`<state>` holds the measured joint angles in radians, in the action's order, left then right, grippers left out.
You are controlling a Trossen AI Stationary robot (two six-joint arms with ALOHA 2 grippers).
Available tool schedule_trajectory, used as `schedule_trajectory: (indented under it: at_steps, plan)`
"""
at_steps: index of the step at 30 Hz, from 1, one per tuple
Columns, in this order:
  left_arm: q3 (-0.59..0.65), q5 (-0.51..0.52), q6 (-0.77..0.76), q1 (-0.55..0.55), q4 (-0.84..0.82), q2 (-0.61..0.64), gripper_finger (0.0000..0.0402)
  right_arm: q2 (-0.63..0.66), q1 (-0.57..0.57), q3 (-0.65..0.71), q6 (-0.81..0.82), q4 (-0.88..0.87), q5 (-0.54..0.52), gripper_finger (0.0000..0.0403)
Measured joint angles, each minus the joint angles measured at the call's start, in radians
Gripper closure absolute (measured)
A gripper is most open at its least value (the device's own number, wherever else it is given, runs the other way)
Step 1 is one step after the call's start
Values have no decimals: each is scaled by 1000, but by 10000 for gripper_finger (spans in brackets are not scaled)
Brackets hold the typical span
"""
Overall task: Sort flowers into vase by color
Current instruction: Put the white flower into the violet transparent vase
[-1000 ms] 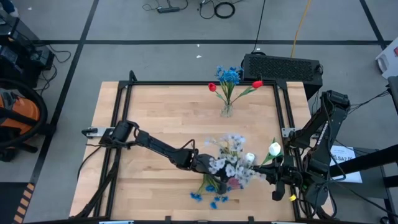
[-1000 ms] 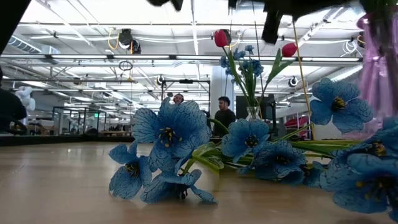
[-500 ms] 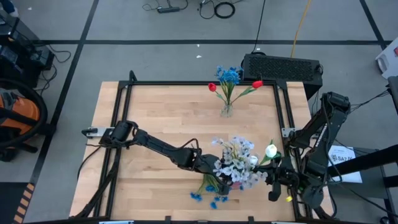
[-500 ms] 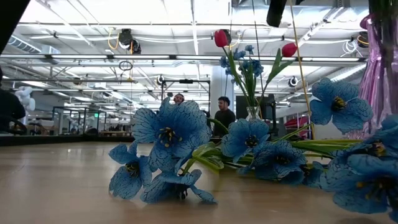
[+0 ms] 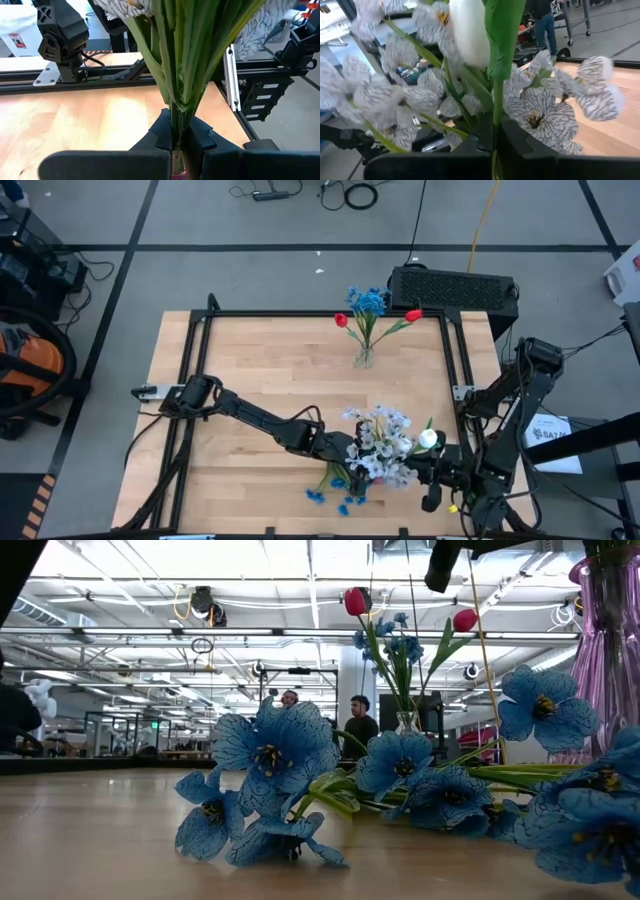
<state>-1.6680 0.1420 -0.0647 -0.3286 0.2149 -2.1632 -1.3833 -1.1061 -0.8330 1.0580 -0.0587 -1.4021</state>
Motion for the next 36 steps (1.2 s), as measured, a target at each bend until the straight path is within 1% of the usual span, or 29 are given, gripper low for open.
schedule_trajectory:
  at_steps: [4, 7, 9, 13, 16, 19, 21, 26, 30, 36]
  plan:
    - [0, 1, 0, 0, 1, 0, 386, -2, 0, 0, -9, -3, 24, 403]
    - [0, 1, 1, 0, 0, 3, 386, -2, 1, 1, -48, -9, 91, 403]
    - [0, 1, 1, 0, 0, 5, 386, -6, 9, 1, -47, -16, 116, 403]
    - [0, 7, 0, 1, -6, 12, 386, -22, 23, 2, -55, -22, 126, 403]
    - [0, 8, 0, 1, -7, 13, 386, -40, 30, 3, -53, -21, 110, 403]
    - [0, 11, -4, 0, -4, 14, 386, -38, 29, 6, -59, -2, 44, 403]
    - [0, 14, -4, 1, 2, 17, 386, -27, 29, 7, -96, 29, 10, 403]
    - [-2, 15, -3, 0, 3, 37, 386, 2, 29, 7, -204, 132, 6, 403]
    - [-2, 16, 1, -1, -13, 56, 386, 5, 30, 6, -324, 231, -3, 403]
    - [-3, 17, -5, -1, -46, 57, 386, 6, 34, 6, -338, 285, -2, 403]
